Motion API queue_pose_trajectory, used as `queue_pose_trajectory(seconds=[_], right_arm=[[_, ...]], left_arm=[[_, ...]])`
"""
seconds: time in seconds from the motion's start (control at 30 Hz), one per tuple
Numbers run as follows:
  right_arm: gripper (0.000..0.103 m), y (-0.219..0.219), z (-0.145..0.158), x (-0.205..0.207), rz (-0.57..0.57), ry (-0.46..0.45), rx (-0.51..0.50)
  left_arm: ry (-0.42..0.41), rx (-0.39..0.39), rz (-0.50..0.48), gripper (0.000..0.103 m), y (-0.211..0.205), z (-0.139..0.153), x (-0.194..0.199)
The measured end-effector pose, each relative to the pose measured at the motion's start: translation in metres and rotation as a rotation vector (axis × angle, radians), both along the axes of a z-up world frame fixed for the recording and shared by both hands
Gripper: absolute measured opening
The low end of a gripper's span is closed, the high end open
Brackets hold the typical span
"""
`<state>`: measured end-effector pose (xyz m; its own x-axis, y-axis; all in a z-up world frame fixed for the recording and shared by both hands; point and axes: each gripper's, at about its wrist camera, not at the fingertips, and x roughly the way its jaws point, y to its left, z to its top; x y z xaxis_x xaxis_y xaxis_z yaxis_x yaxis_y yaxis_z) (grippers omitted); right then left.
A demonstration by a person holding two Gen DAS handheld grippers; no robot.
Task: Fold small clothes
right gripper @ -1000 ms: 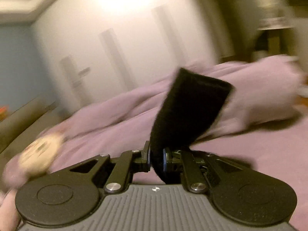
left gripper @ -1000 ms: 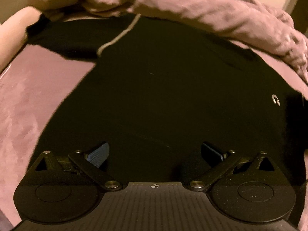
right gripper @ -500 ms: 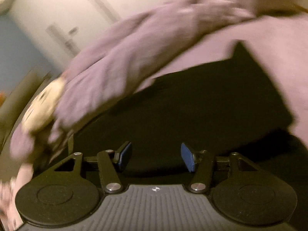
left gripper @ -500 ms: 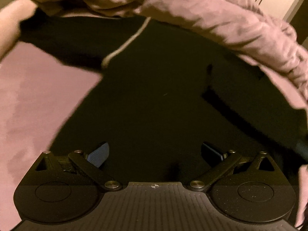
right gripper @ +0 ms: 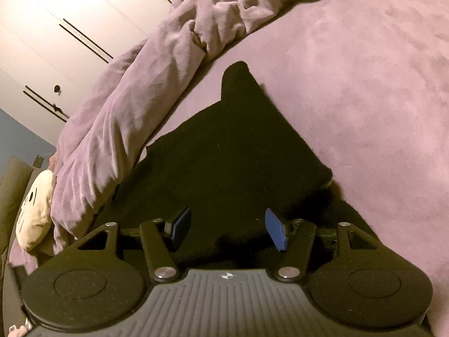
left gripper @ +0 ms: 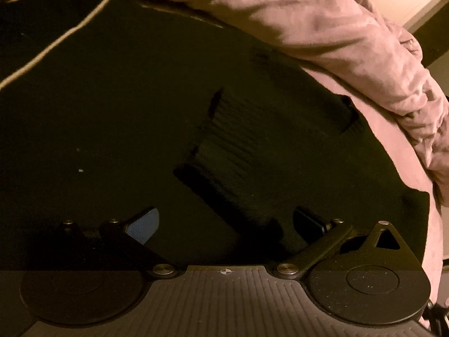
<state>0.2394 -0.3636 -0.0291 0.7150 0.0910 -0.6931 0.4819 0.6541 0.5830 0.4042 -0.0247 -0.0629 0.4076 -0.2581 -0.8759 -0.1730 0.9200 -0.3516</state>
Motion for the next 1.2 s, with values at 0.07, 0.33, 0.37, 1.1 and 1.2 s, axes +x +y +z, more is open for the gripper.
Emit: queue_pose_trajectory(seconds=[0.07,0.33,0.37,1.1,1.2], right_arm=[[0.06,0.0,0.003,-0.001,0.003,-0.005,0.002],[0.063,-0.013,0.006,-0.014,-0.039,-0.012,0.003],[0.064,-0.014,0.006,-0.016,-0.049,-0.008,0.006],[0.033,-0.04,-0.02,-0.009,-0.196,0.001,0.108],[0.029,-0.04,-0.02,-0.008,-0.179,0.012,0.079]], left_arm=[[0.014,-0.01,0.009,0.103,-0.004,-0.005,0.002],[0.026,-0.076,0.079,0.103,-0.004,-0.009,0.011],[0.015,-0.095,0.091,0.103,-0.003,-0.009,0.011],[-0.012,-0.072,0.093,0.063,-0.006,-0.01,0.014],[-0.015,-0.036,0.074,0.047,-0.006,-0.01,0.014]])
